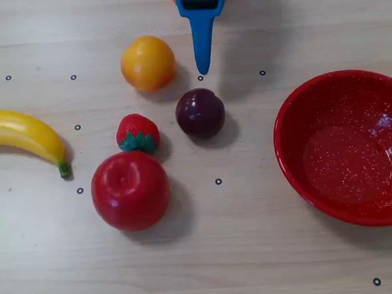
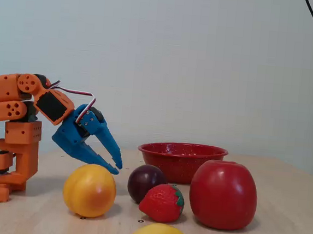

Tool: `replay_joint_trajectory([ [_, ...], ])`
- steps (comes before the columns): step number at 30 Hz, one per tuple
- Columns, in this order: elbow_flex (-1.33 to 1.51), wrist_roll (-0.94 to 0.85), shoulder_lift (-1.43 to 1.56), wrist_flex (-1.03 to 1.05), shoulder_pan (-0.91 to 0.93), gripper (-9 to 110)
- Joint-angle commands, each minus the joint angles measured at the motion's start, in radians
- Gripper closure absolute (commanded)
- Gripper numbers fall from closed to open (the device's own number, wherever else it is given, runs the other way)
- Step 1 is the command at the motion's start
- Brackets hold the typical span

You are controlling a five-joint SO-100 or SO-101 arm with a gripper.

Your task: Put the banana in the red bowl.

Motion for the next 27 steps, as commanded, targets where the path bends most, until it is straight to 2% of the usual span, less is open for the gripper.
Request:
replay_joint_trajectory([
  [1,0.014,0.000,0.014,-0.002,0.029,101],
  [15,0.008,-0.020,0.014,-0.002,0.025,101],
  [27,-0.402,-0.035,-0.276,0.124,0.043,101],
])
